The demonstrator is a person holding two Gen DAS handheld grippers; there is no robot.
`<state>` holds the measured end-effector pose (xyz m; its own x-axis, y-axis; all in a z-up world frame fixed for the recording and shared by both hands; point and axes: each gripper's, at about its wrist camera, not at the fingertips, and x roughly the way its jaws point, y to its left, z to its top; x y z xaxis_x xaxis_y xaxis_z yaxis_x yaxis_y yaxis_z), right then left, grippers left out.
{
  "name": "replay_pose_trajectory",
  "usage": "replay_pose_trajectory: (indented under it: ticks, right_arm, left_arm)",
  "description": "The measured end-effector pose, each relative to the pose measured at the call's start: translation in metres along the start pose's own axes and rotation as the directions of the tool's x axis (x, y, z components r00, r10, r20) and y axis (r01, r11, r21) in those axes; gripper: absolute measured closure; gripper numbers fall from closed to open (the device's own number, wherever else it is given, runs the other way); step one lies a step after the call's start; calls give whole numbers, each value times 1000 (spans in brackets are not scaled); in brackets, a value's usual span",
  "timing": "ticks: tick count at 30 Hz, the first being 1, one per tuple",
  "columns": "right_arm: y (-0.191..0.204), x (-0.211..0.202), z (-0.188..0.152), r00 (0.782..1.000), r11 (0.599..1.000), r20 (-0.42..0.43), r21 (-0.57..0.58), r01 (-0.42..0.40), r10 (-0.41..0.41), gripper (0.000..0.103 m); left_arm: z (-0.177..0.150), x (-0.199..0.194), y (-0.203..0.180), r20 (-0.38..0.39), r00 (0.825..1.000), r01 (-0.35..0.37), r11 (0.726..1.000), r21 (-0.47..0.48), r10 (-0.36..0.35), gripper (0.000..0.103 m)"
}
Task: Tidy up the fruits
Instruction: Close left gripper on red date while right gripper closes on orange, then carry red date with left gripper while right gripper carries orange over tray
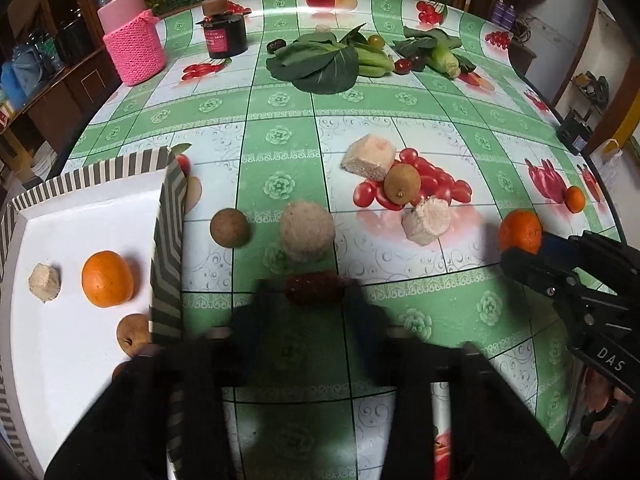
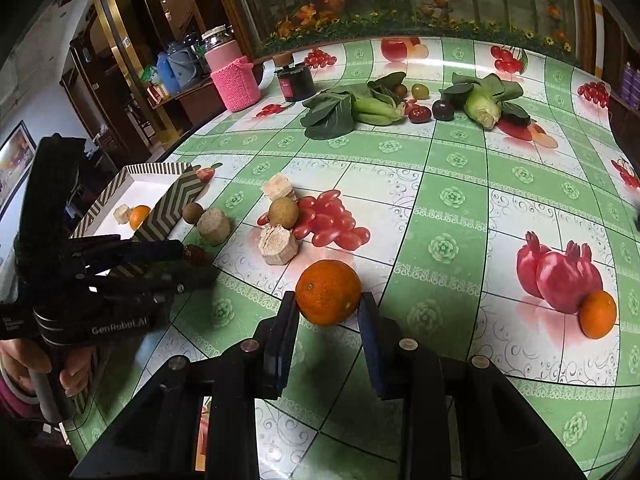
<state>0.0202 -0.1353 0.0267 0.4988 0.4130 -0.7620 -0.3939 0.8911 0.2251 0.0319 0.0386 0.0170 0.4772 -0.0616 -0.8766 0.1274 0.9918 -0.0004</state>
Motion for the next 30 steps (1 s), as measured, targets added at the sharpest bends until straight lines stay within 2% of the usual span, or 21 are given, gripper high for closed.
replay_pose_trajectory:
  ticks: [7, 23, 30]
  right_arm:
    - [6, -5, -1, 1000, 1000, 4, -6, -1, 1, 72]
    - [21, -38, -24, 999, 1000, 28, 18, 24, -24, 72]
    - [35, -35, -46, 997, 998, -45, -35, 58, -60, 72]
  left_arm:
    - [-7, -6, 1, -1, 1000, 20, 1000, 11, -20, 77]
    - [-29, -52, 7, 57, 997, 51, 999, 11, -52, 77]
    - [-39, -65, 20, 73, 996, 46, 999, -11, -45, 77]
